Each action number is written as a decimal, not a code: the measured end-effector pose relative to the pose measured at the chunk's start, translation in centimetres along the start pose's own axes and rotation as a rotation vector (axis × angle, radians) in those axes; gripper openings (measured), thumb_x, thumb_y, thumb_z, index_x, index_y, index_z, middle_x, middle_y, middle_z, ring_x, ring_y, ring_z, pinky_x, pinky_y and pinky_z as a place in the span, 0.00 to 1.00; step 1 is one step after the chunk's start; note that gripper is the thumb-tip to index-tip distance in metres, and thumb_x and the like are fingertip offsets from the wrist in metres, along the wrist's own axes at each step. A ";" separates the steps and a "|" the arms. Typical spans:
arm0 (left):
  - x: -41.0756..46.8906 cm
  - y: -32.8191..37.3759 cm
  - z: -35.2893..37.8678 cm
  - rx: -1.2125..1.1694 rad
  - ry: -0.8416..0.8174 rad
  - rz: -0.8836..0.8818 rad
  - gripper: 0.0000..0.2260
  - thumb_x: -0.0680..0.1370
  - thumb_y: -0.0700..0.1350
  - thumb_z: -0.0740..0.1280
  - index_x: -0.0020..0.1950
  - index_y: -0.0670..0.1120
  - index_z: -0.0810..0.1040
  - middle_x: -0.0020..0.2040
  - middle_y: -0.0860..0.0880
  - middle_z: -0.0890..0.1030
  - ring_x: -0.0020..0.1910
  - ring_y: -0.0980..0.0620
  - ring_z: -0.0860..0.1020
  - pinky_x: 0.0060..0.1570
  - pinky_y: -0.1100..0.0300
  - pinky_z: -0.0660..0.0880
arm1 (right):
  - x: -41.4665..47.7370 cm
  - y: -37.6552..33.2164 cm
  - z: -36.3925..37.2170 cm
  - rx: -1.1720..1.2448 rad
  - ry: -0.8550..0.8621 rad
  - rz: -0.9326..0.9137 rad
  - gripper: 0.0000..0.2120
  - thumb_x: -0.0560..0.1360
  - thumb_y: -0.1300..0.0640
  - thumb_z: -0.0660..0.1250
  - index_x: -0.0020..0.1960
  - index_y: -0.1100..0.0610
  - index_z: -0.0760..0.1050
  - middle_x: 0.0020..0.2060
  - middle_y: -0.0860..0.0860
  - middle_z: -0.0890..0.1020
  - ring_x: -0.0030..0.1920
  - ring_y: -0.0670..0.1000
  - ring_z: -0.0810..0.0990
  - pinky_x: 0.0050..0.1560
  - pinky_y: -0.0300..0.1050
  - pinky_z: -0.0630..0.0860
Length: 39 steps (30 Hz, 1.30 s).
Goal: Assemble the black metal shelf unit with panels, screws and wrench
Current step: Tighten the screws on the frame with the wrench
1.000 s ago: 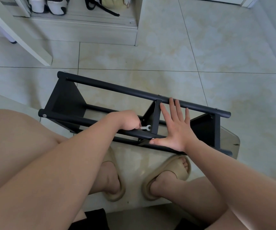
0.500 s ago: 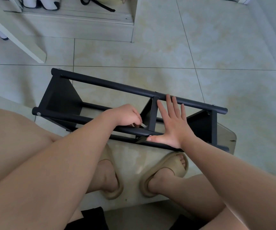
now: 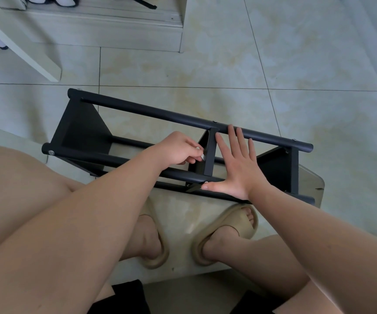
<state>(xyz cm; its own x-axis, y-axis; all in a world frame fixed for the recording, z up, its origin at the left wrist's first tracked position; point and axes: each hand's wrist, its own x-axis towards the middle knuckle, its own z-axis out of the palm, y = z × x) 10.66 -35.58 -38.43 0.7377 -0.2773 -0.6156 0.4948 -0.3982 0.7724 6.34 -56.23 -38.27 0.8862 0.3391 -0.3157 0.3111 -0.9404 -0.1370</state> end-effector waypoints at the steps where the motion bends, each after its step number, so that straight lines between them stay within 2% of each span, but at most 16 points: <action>1: 0.1 0.0 0.1 -0.004 0.002 0.006 0.04 0.79 0.44 0.69 0.50 0.49 0.84 0.44 0.53 0.87 0.42 0.57 0.83 0.48 0.61 0.77 | 0.0 0.0 0.0 0.002 0.003 -0.001 0.63 0.60 0.14 0.51 0.82 0.49 0.34 0.79 0.54 0.30 0.78 0.54 0.26 0.78 0.62 0.33; 4: 0.2 0.0 0.5 0.004 0.011 0.011 0.04 0.78 0.44 0.70 0.48 0.50 0.84 0.47 0.52 0.87 0.38 0.59 0.82 0.43 0.63 0.76 | 0.0 0.0 0.1 0.011 0.016 -0.004 0.63 0.60 0.14 0.51 0.82 0.49 0.35 0.80 0.55 0.31 0.78 0.54 0.26 0.78 0.62 0.34; 8: 0.4 -0.1 0.9 0.034 0.075 0.033 0.06 0.77 0.43 0.71 0.53 0.46 0.85 0.40 0.53 0.86 0.34 0.62 0.81 0.34 0.67 0.69 | -0.1 0.0 0.0 0.015 0.019 -0.006 0.63 0.61 0.14 0.51 0.82 0.49 0.35 0.80 0.54 0.31 0.78 0.54 0.26 0.78 0.61 0.34; 12: 0.5 0.0 0.9 -0.023 0.115 0.023 0.05 0.77 0.43 0.71 0.50 0.44 0.85 0.38 0.53 0.86 0.35 0.61 0.82 0.39 0.66 0.72 | -0.1 0.1 0.1 0.020 0.025 -0.007 0.63 0.61 0.15 0.52 0.82 0.49 0.36 0.80 0.55 0.32 0.78 0.54 0.27 0.79 0.62 0.36; 15: 0.5 0.0 0.9 -0.013 0.084 0.014 0.05 0.79 0.44 0.69 0.50 0.45 0.85 0.41 0.53 0.86 0.38 0.59 0.82 0.44 0.63 0.76 | -0.1 0.1 0.0 0.017 0.021 -0.005 0.62 0.61 0.15 0.52 0.82 0.48 0.35 0.80 0.54 0.31 0.78 0.54 0.26 0.79 0.62 0.36; 24: 0.3 0.6 0.9 0.128 0.009 0.008 0.07 0.79 0.44 0.69 0.54 0.45 0.84 0.45 0.49 0.86 0.40 0.56 0.82 0.44 0.61 0.76 | 0.0 0.1 -0.1 0.016 0.019 -0.006 0.62 0.61 0.15 0.51 0.82 0.49 0.35 0.80 0.54 0.32 0.78 0.54 0.27 0.79 0.61 0.35; 31: 0.4 0.6 0.9 0.056 0.040 -0.030 0.08 0.80 0.44 0.68 0.56 0.43 0.82 0.45 0.50 0.86 0.39 0.58 0.82 0.42 0.62 0.76 | 0.1 0.2 -0.1 0.015 0.015 -0.007 0.62 0.61 0.15 0.52 0.82 0.49 0.35 0.80 0.54 0.31 0.78 0.54 0.26 0.79 0.61 0.35; 35: 0.5 0.6 0.9 0.025 0.039 -0.070 0.07 0.80 0.43 0.68 0.54 0.44 0.83 0.43 0.51 0.86 0.39 0.58 0.82 0.45 0.62 0.77 | 0.1 0.2 0.0 0.012 0.020 -0.011 0.62 0.62 0.15 0.52 0.82 0.49 0.35 0.80 0.54 0.31 0.78 0.54 0.26 0.79 0.61 0.35; 39: 0.5 0.5 0.9 0.060 0.032 -0.060 0.07 0.80 0.44 0.68 0.55 0.44 0.83 0.45 0.50 0.86 0.40 0.57 0.81 0.42 0.63 0.76 | 0.0 0.2 0.1 0.021 0.026 -0.012 0.62 0.62 0.15 0.53 0.82 0.48 0.35 0.80 0.54 0.32 0.78 0.55 0.27 0.79 0.62 0.35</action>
<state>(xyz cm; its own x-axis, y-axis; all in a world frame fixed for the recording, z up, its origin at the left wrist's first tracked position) 10.86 -36.73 -38.56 0.7220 -0.2239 -0.6546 0.5112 -0.4650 0.7228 6.38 -56.42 -38.36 0.8911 0.3491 -0.2899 0.3142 -0.9357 -0.1606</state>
